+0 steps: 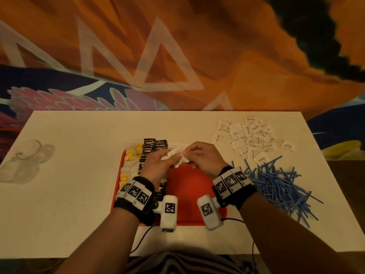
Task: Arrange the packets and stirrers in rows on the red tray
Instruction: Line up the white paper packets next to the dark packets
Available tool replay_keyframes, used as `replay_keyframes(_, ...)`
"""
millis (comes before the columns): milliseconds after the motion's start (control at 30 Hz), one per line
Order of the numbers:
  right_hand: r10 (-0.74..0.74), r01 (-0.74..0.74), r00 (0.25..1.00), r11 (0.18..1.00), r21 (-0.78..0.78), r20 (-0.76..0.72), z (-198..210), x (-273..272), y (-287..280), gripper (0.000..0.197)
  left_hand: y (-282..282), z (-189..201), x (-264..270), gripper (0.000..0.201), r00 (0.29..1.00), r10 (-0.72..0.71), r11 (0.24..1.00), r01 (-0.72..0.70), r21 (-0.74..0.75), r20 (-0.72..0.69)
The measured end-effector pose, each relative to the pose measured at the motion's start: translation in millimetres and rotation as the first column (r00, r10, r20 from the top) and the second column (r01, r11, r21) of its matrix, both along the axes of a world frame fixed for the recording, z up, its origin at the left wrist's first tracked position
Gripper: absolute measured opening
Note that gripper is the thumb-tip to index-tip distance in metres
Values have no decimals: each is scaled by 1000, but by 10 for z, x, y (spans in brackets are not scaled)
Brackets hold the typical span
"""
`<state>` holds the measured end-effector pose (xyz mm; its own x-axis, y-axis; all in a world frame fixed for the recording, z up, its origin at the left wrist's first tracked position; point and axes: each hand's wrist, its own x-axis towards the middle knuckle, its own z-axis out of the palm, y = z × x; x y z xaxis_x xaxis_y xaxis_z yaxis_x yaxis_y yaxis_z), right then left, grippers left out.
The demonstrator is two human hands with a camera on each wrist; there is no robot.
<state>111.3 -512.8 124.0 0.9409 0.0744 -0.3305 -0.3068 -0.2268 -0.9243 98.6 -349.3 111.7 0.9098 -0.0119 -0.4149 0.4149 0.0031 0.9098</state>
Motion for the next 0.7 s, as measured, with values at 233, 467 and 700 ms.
replay_keyframes(233, 31, -28, 999, 990, 135, -24, 17, -37, 30, 21, 44, 11, -17, 17, 999, 39, 997, -40, -72, -19)
replay_keyframes(467, -13, 22, 999, 983, 185, -47, -73, -3, 64, 24, 75, -26, -2, 20, 1000, 19, 998, -18, -57, 17)
replay_keyframes(700, -183, 209, 977, 927, 310, -112, -204, 1, 109, 10, 119, -54, 33, 15, 999, -7, 1000, 7, -7, 41)
